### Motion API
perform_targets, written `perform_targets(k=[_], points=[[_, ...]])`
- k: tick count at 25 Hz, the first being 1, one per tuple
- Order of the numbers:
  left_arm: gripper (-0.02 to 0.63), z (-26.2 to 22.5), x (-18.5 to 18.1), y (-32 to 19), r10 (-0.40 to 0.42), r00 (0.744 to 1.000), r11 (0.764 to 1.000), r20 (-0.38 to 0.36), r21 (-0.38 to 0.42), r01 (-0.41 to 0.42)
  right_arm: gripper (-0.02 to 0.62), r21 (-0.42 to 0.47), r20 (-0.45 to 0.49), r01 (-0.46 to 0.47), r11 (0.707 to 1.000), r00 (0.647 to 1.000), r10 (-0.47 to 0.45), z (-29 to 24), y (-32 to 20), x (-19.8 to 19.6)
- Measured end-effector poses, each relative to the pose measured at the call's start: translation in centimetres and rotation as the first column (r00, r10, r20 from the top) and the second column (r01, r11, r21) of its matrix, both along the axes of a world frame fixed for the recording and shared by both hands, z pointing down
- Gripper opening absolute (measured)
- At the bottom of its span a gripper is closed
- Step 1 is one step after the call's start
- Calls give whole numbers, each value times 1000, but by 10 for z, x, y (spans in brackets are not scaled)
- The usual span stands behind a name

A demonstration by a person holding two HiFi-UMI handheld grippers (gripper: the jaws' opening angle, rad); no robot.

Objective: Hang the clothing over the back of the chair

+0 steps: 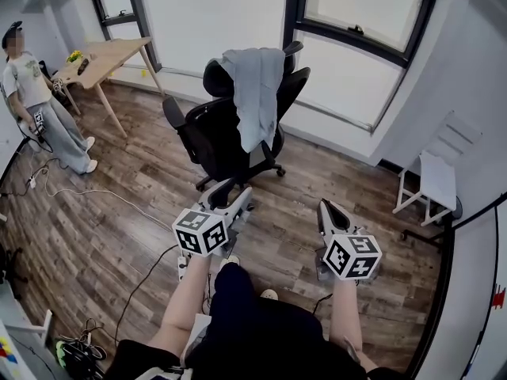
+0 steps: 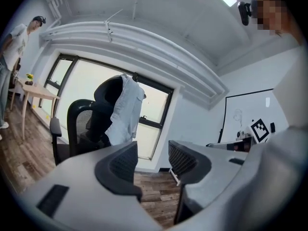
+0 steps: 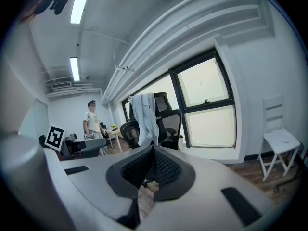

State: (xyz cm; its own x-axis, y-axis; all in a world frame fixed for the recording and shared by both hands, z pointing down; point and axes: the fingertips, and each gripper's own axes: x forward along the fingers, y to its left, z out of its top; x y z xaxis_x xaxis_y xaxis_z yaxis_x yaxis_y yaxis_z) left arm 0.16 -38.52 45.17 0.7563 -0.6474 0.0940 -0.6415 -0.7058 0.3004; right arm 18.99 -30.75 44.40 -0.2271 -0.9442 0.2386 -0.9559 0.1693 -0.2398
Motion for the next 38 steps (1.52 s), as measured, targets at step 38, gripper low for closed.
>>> perform_targets(k=[38], points=[[9, -5, 18, 26, 10, 991, 994, 132, 103, -24, 28, 24, -98, -50, 998, 994, 52, 7, 30, 20]])
